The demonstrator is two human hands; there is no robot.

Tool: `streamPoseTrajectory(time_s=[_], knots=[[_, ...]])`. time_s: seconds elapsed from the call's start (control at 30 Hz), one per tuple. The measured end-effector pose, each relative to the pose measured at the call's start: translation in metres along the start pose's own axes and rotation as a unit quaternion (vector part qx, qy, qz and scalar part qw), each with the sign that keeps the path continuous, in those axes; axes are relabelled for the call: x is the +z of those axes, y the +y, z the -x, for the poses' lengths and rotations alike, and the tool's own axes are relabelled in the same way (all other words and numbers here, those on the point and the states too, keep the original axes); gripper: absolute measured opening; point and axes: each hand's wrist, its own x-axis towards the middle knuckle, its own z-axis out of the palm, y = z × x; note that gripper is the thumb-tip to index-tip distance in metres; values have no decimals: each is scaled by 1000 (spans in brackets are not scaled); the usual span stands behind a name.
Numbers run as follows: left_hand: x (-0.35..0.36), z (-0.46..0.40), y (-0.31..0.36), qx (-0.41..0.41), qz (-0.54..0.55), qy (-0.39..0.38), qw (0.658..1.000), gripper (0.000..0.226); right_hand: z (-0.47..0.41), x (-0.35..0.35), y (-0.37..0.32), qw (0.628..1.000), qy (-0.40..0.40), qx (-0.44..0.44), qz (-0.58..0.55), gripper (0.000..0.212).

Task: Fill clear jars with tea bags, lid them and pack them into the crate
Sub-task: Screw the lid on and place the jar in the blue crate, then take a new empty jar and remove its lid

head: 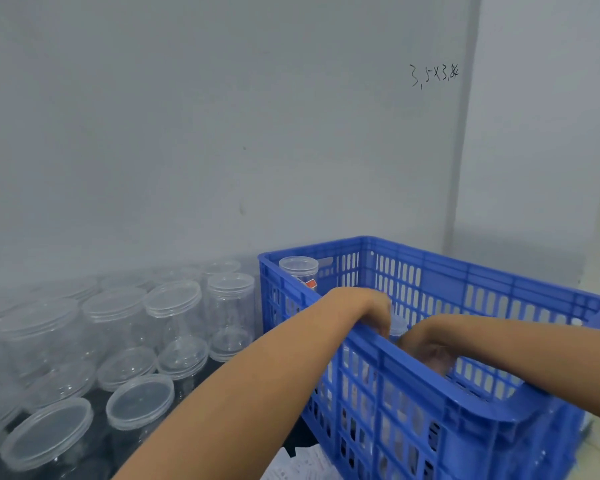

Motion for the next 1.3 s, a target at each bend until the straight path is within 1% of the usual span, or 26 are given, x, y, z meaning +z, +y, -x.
streamPoseTrajectory(time_s=[0.07,0.13,0.17,0.23,0.3,0.33,0.4,0.43,0.47,0.53,0.63,0.73,0.8,0.83,0.87,0.9,0.93,1.03,1.1,1.13,1.17,1.23,1.3], knots=[[-8,16,-5,25,39,119,992,29,10,-3,-8,999,16,-6,-47,30],[-16,35,-14,30,73,213,974,28,28,-11,-20,992,83,-63,-74,25],[-20,45,-20,29,96,252,963,27,38,-16,-28,982,124,-101,-103,23],[-23,66,-34,26,165,313,935,29,58,-23,-46,947,185,-180,-190,15],[-21,86,-50,27,253,365,896,32,77,-21,-71,910,230,-253,-234,10],[-18,95,-58,22,294,394,871,32,85,-17,-85,892,239,-291,-249,14],[-6,113,-76,5,370,447,814,29,98,-2,-113,863,230,-346,-287,22],[2,121,-84,-4,405,463,788,28,101,7,-126,854,220,-360,-304,23],[12,129,-94,-17,436,470,767,27,102,17,-139,849,213,-367,-315,21],[34,145,-115,-51,476,474,739,24,97,39,-162,847,195,-364,-336,19],[77,166,-151,-105,514,489,697,28,75,77,-189,852,142,-343,-369,22],[118,189,-186,-174,527,500,665,29,47,113,-209,862,103,-302,-394,17],[138,204,-208,-201,524,524,640,26,28,131,-220,871,102,-278,-392,22],[146,211,-218,-216,514,533,636,25,20,139,-224,876,102,-265,-389,26],[152,217,-229,-233,493,535,645,22,14,146,-229,880,100,-253,-390,30],[157,221,-238,-249,464,528,666,21,9,153,-234,881,97,-241,-395,31],[161,224,-247,-258,432,516,694,25,4,159,-239,882,93,-231,-400,29],[166,222,-261,-262,300,468,789,48,-4,171,-252,883,94,-206,-411,14],[166,215,-265,-291,181,424,838,57,-9,176,-261,882,100,-198,-416,12],[166,211,-265,-321,114,386,857,61,-12,178,-265,881,105,-196,-418,12],[165,206,-266,-350,60,344,869,67,-15,181,-268,880,109,-194,-419,13],[163,197,-266,-378,7,285,881,81,-20,185,-274,879,111,-188,-423,10],[163,191,-266,-373,-10,269,888,90,-24,190,-276,877,110,-184,-429,16]])
